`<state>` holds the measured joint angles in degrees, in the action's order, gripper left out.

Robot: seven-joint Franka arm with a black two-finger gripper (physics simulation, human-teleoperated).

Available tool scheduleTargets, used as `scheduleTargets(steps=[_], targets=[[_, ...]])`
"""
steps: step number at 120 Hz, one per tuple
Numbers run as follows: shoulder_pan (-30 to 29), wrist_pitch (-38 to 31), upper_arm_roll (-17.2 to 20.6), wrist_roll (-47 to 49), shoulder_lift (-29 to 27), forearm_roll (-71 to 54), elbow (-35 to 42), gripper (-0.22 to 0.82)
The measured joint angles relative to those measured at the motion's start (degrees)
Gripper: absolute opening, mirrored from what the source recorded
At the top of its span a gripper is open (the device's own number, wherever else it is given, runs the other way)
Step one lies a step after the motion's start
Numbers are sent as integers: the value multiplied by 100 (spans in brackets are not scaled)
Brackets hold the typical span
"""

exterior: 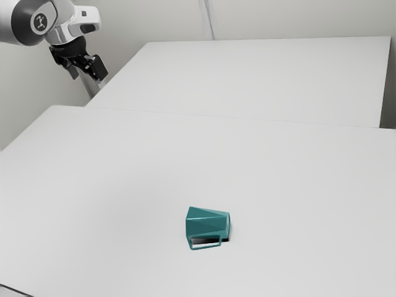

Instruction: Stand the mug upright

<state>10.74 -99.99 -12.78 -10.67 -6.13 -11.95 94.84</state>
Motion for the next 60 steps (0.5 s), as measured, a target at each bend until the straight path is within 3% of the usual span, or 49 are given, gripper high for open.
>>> scheduleTargets(steps=[40,60], targets=[[-10,-30,4,33,-112,62,92,60],[12,-20,-91,67,-330,1215,878,60]])
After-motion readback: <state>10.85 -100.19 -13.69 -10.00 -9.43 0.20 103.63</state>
